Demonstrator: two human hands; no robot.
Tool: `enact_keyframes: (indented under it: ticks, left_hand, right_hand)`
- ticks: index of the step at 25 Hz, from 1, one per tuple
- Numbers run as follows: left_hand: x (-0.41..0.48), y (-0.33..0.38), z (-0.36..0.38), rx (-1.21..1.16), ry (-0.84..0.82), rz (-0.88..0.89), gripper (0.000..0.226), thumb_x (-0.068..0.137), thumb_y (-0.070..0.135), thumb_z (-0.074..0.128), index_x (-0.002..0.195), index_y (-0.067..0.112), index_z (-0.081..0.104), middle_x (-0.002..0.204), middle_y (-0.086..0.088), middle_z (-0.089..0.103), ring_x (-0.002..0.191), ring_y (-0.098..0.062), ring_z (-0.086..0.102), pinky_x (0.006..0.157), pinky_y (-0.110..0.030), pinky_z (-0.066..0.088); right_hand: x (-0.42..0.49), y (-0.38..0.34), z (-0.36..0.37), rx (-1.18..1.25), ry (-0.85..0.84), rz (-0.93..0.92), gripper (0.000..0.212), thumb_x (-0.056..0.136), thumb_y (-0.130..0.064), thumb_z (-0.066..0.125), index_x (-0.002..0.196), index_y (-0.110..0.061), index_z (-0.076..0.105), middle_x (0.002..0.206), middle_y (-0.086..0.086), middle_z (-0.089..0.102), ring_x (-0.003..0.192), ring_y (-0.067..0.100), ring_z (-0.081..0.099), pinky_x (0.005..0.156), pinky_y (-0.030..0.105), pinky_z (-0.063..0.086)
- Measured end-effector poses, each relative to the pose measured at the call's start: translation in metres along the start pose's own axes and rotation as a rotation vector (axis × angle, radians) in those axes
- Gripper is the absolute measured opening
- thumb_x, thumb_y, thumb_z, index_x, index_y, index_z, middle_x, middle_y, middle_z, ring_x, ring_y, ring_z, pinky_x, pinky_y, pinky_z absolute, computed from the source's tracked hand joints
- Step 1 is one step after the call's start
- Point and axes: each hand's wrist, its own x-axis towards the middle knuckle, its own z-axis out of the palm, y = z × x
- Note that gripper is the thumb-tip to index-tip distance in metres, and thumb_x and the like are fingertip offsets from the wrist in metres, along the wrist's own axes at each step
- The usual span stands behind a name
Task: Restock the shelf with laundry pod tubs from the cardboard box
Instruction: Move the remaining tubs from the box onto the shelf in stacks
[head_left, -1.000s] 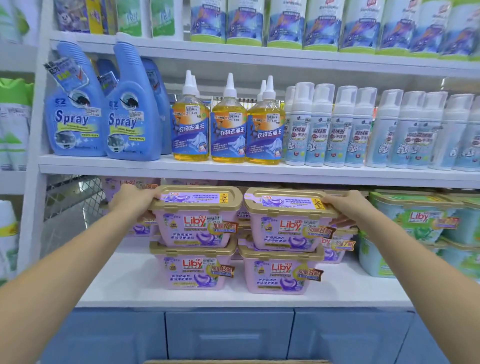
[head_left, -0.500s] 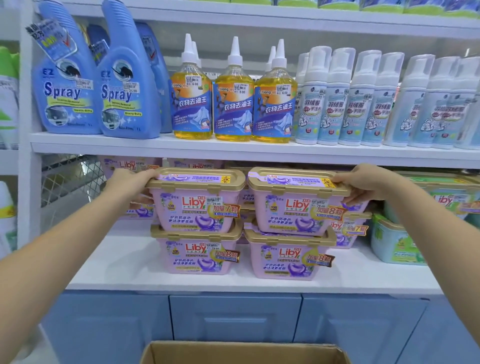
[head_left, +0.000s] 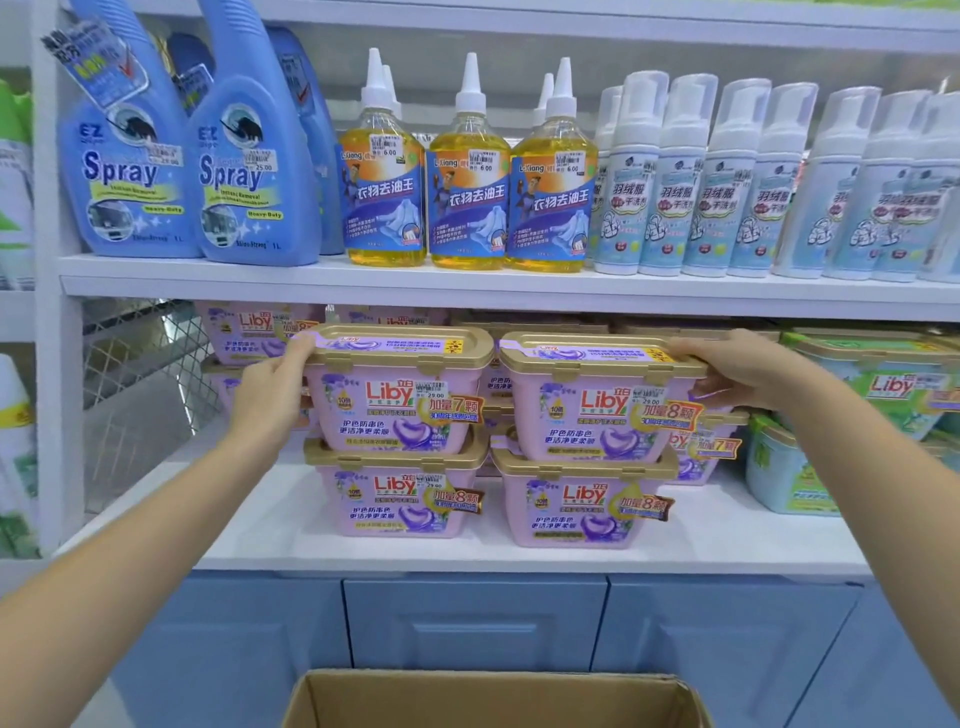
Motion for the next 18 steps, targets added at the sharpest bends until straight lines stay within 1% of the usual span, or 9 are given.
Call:
enact_keyframes:
  ticks: [2, 5, 7, 8, 9, 11, 14, 16, 18]
  left_hand:
    - [-0.011, -0.016, 0.004, 0.054, 0.001, 0.124, 0.052, 0.074, 0.067, 0.037, 0.083, 0.022, 0.061, 0.092, -0.004, 0.066, 0.100, -0.030, 0.060, 0.095, -0.049, 0.046]
    - [-0.024, -0.040, 0.011, 0.135, -0.056, 0.286, 0.056, 0.071, 0.067, 0.037, 0.105, 0.025, 0.053, 0.103, 0.001, 0.063, 0.099, -0.026, 0.060, 0.090, -0.046, 0.047]
    - [-0.027, -0.050, 0.014, 0.142, -0.114, 0.341, 0.062, 0.072, 0.063, 0.045, 0.124, 0.028, 0.045, 0.110, 0.007, 0.061, 0.097, -0.017, 0.059, 0.086, -0.039, 0.046]
    - [-0.029, -0.054, 0.014, 0.140, -0.127, 0.363, 0.070, 0.070, 0.062, 0.049, 0.130, 0.027, 0.041, 0.114, 0.007, 0.059, 0.099, -0.015, 0.058, 0.086, -0.037, 0.046]
    - [-0.028, -0.063, 0.014, 0.143, -0.121, 0.371, 0.078, 0.067, 0.062, 0.054, 0.134, 0.026, 0.038, 0.119, 0.006, 0.058, 0.104, -0.016, 0.057, 0.088, -0.037, 0.047]
    - [-0.030, -0.077, 0.014, 0.169, -0.086, 0.327, 0.095, 0.062, 0.062, 0.064, 0.142, 0.024, 0.028, 0.133, 0.002, 0.050, 0.117, -0.018, 0.052, 0.098, -0.041, 0.044]
    - [-0.040, -0.099, 0.014, 0.133, -0.123, 0.198, 0.113, 0.055, 0.051, 0.081, 0.145, 0.019, 0.020, 0.128, 0.005, 0.045, 0.116, -0.015, 0.045, 0.102, -0.038, 0.037]
    - [-0.044, -0.113, 0.020, 0.140, -0.190, 0.122, 0.101, 0.057, 0.038, 0.083, 0.139, 0.019, 0.027, 0.123, 0.002, 0.049, 0.113, -0.019, 0.049, 0.099, -0.038, 0.039]
    - [-0.043, -0.126, 0.026, 0.202, -0.245, 0.048, 0.083, 0.061, 0.032, 0.083, 0.129, 0.019, 0.036, 0.117, -0.003, 0.059, 0.110, -0.024, 0.058, 0.096, -0.038, 0.044]
  right_hand:
    - [-0.001, 0.018, 0.010, 0.200, 0.037, -0.047, 0.038, 0.088, -0.046, 0.052, 0.101, -0.011, 0.060, 0.070, 0.003, 0.052, 0.063, 0.017, 0.053, 0.052, 0.027, 0.049]
    - [-0.014, 0.046, 0.032, 0.416, 0.091, -0.157, 0.046, 0.088, -0.062, 0.031, 0.092, -0.026, 0.060, 0.089, -0.002, 0.059, 0.087, 0.018, 0.055, 0.082, 0.036, 0.044]
    - [-0.020, 0.067, 0.048, 0.393, 0.082, -0.270, 0.065, 0.078, -0.073, 0.028, 0.111, -0.026, 0.059, 0.111, -0.004, 0.061, 0.109, 0.019, 0.054, 0.100, 0.038, 0.037]
    - [-0.023, 0.076, 0.055, 0.350, 0.059, -0.316, 0.069, 0.079, -0.069, 0.035, 0.127, -0.022, 0.051, 0.122, -0.006, 0.056, 0.117, 0.017, 0.049, 0.105, 0.036, 0.033]
    - [-0.024, 0.086, 0.062, 0.310, 0.046, -0.362, 0.063, 0.085, -0.057, 0.043, 0.136, -0.019, 0.041, 0.127, -0.008, 0.051, 0.119, 0.014, 0.047, 0.107, 0.034, 0.033]
    - [-0.022, 0.107, 0.071, 0.228, 0.091, -0.425, 0.059, 0.087, -0.033, 0.059, 0.139, -0.019, 0.034, 0.128, -0.005, 0.051, 0.118, 0.014, 0.048, 0.103, 0.033, 0.036]
    - [-0.017, 0.137, 0.082, 0.196, 0.140, -0.365, 0.085, 0.076, -0.025, 0.074, 0.143, -0.023, 0.023, 0.127, 0.002, 0.048, 0.116, 0.018, 0.047, 0.094, 0.030, 0.036]
    - [-0.017, 0.151, 0.095, 0.168, 0.071, -0.321, 0.089, 0.073, -0.019, 0.077, 0.144, -0.019, 0.023, 0.121, 0.002, 0.052, 0.108, 0.012, 0.053, 0.087, 0.023, 0.041]
    - [-0.016, 0.159, 0.109, 0.142, 0.011, -0.298, 0.089, 0.059, -0.036, 0.084, 0.133, -0.013, 0.040, 0.105, -0.006, 0.062, 0.092, -0.001, 0.059, 0.080, 0.017, 0.047]
